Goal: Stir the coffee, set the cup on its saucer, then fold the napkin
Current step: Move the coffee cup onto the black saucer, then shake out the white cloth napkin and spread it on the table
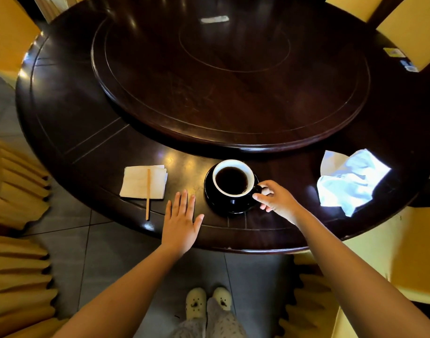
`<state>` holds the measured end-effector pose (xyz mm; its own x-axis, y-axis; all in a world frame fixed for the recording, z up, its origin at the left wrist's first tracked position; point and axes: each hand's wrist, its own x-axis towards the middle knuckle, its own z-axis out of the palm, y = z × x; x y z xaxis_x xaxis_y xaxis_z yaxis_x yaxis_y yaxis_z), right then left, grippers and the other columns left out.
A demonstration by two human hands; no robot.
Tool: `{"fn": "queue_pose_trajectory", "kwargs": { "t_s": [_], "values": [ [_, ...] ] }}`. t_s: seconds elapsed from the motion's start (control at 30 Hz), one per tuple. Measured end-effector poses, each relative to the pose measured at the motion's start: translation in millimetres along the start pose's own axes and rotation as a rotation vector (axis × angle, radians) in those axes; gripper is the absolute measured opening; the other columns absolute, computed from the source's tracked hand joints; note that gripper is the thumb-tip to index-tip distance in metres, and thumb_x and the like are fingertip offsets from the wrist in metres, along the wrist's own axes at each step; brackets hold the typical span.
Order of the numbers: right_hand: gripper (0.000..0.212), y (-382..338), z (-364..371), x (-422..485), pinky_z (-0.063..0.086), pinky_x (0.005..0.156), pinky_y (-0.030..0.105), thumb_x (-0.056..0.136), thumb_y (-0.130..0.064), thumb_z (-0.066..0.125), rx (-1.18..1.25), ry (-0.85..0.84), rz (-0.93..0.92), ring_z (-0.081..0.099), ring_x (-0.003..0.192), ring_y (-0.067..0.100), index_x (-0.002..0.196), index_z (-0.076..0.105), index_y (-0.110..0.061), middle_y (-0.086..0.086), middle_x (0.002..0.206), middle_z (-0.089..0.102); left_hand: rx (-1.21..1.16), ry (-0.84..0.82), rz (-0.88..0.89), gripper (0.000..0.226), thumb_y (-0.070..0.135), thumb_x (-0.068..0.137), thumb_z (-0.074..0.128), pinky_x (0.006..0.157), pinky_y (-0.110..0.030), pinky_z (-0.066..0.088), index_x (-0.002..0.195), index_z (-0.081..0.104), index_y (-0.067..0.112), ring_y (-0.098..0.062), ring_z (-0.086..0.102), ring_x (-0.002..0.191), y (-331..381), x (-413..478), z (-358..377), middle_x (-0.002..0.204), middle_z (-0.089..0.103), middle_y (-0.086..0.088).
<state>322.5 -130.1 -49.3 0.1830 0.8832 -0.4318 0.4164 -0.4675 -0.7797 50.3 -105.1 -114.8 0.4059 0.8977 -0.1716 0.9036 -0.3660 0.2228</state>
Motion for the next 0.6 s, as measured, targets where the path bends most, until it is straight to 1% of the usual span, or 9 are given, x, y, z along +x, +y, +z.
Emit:
{"fn": "queue_pose_trajectory", "kwargs": {
  "t_s": [0.07, 0.13, 0.2, 0.3, 0.37, 0.43, 0.47, 0.53, 0.6],
  "values": [
    [0.037, 5.5, 2.1, -7.0, 0.047, 0.061, 0.026, 0.085, -0.019, 0.066, -0.071, 0.046, -0.022, 0.059, 0.070, 0.017, 0.117, 0.048, -0.013, 0.002, 0.085, 0.060, 0.011, -0.016, 0.001, 0.079, 0.059, 0.084, -0.001, 0.116, -0.043, 0.003, 0.147, 0.013, 0.014, -0.027, 0.002, 0.144, 1.8, 0.3, -3.3, 0.156, 0.008, -0.012],
    [0.042, 11.6, 3.4, -13.9, 0.046, 0.070, 0.030, 0.084, -0.022, 0.067, -0.172, 0.106, -0.023, 0.057, 0.080, 0.019, 0.121, 0.048, -0.012, 0.006, 0.095, 0.060, 0.039, -0.046, -0.015, 0.073, 0.055, 0.089, 0.008, 0.117, -0.044, 0.005, 0.148, 0.010, 0.013, -0.028, 0.000, 0.144, 6.0, 0.9, -9.6, 0.157, 0.006, -0.013],
    [0.045, 19.7, 2.3, -20.7, 0.044, 0.077, 0.030, 0.083, -0.023, 0.068, -0.257, 0.161, -0.005, 0.056, 0.090, 0.022, 0.121, 0.049, -0.010, 0.009, 0.103, 0.059, 0.051, -0.079, -0.031, 0.066, 0.048, 0.095, 0.023, 0.117, -0.045, 0.009, 0.148, 0.009, 0.010, -0.029, 0.000, 0.144, 13.2, -0.4, -15.8, 0.157, 0.005, -0.014],
    [0.045, 37.2, -6.2, -30.6, 0.043, 0.093, 0.040, 0.084, -0.030, 0.065, -0.460, 0.170, 0.036, 0.052, 0.108, 0.032, 0.122, 0.052, -0.010, 0.013, 0.114, 0.057, 0.116, -0.176, -0.056, 0.068, 0.046, 0.095, 0.031, 0.114, -0.043, 0.020, 0.146, 0.012, 0.006, -0.031, 0.006, 0.143, 36.0, -10.3, -26.8, 0.156, 0.008, -0.017],
    [0.041, 45.4, -17.6, -38.7, 0.041, 0.097, 0.043, 0.087, -0.031, 0.061, -0.549, 0.166, 0.055, 0.048, 0.115, 0.033, 0.122, 0.053, -0.011, 0.012, 0.121, 0.054, 0.193, -0.250, -0.064, 0.065, 0.047, 0.093, 0.033, 0.104, -0.041, 0.034, 0.142, 0.025, 0.005, -0.035, 0.023, 0.138, 58.4, -18.3, -36.9, 0.150, 0.024, -0.019],
    [0.036, 52.4, -31.4, -45.9, 0.041, 0.099, 0.043, 0.089, -0.030, 0.058, -0.594, 0.176, 0.078, 0.047, 0.117, 0.032, 0.121, 0.054, -0.012, 0.011, 0.125, 0.052, 0.264, -0.294, 0.007, 0.052, 0.045, 0.093, 0.035, 0.089, -0.037, 0.043, 0.127, 0.046, 0.008, -0.032, 0.047, 0.120, 84.6, -23.7, -47.2, 0.131, 0.049, -0.016],
    [0.035, 56.4, -39.2, -48.6, 0.041, 0.098, 0.042, 0.090, -0.029, 0.057, -0.620, 0.180, 0.091, 0.047, 0.116, 0.031, 0.121, 0.054, -0.013, 0.011, 0.125, 0.051, 0.262, -0.313, 0.053, 0.045, 0.043, 0.093, 0.036, 0.085, -0.036, 0.045, 0.118, 0.053, 0.009, -0.030, 0.053, 0.111, 99.3, -25.3, -52.1, 0.121, 0.057, -0.013],
    [0.035, 63.9, -57.8, -51.4, 0.041, 0.098, 0.041, 0.091, -0.029, 0.054, -0.663, 0.184, 0.117, 0.048, 0.116, 0.031, 0.122, 0.052, -0.013, 0.011, 0.126, 0.051, 0.212, -0.347, 0.131, 0.038, 0.039, 0.093, 0.039, 0.082, -0.034, 0.046, 0.107, 0.059, 0.010, -0.029, 0.059, 0.104, 131.2, -24.5, -58.1, 0.111, 0.064, -0.010],
    [0.036, 69.9, -79.5, -52.2, 0.042, 0.098, 0.039, 0.091, -0.028, 0.053, -0.676, 0.194, 0.141, 0.049, 0.117, 0.032, 0.123, 0.050, -0.012, 0.013, 0.127, 0.052, 0.182, -0.363, 0.188, 0.036, 0.037, 0.093, 0.040, 0.081, -0.034, 0.047, 0.106, 0.059, 0.009, -0.031, 0.060, 0.104, 164.2, -17.4, -57.9, 0.111, 0.065, -0.011]
  ]
}}
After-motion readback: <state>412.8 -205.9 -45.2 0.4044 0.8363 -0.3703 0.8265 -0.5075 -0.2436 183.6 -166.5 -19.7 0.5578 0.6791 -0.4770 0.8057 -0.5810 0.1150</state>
